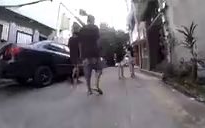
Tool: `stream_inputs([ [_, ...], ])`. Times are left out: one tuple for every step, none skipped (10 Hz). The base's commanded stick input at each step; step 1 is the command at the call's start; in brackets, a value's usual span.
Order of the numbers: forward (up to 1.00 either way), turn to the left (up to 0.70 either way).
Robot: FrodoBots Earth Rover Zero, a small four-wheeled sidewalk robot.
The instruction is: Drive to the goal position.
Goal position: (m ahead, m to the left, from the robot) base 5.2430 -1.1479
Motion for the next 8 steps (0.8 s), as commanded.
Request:
stream_inputs([
  [1.0, 0.0],
  [1.0, 0.0],
  [1.0, 0.0],
  [1.0, 0.0],
  [1.0, 0.0],
  [1.0, 0.0],
  [1.0, 0.0],
  [1.0, 0.0],
])
